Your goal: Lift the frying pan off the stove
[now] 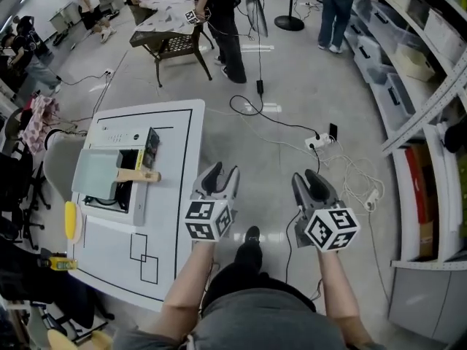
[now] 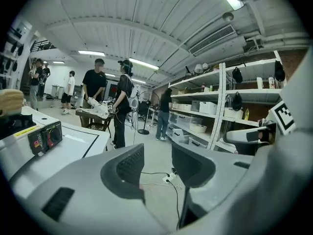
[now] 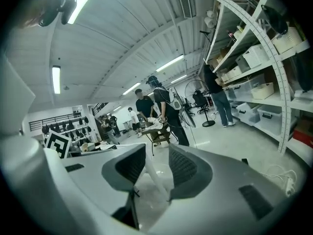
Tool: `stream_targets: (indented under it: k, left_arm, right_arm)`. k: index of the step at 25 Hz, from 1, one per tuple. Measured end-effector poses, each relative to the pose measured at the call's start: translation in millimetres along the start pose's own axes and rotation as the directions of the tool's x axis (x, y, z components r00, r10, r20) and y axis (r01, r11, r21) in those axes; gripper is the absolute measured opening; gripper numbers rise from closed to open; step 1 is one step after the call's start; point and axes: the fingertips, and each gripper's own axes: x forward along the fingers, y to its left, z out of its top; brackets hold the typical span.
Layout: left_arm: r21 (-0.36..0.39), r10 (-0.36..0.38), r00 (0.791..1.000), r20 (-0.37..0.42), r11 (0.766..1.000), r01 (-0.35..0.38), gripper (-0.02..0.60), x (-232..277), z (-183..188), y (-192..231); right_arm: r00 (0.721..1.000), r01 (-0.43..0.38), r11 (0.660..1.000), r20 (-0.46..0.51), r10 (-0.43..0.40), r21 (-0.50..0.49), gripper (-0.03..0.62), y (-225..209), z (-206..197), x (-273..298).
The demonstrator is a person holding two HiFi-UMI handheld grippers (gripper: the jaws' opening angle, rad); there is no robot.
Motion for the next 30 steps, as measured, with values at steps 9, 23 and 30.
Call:
stream_targets:
  k: [9, 23, 30]
  left_arm:
    - [-0.045, 0.059, 0.998, 0.007, 0.997, -0.058, 0.170, 39.0, 17.2, 56.6]
    - [-0.097, 0.242, 0.970, -0.015, 0.965, -0.243, 0.172, 52.9, 23.2, 112.6]
    - [-0.089, 0.474, 0.880, -0.023, 0.876, -0.475, 0.172, 43.6, 26.0, 147.6]
  right_arm:
    - [0.997, -0.065, 0.998, -0.040, 0.064, -0.015, 0.144, 16.8, 19.9, 88.0]
    - [0.933, -0.338, 0.941, -0.138, 0.333, -0.009, 0.143, 59.3, 35.0, 206.4]
    - [0.790, -0.576, 0.816, -0.227, 0.569, 0.040, 0.137, 108.9, 33.2, 283.3]
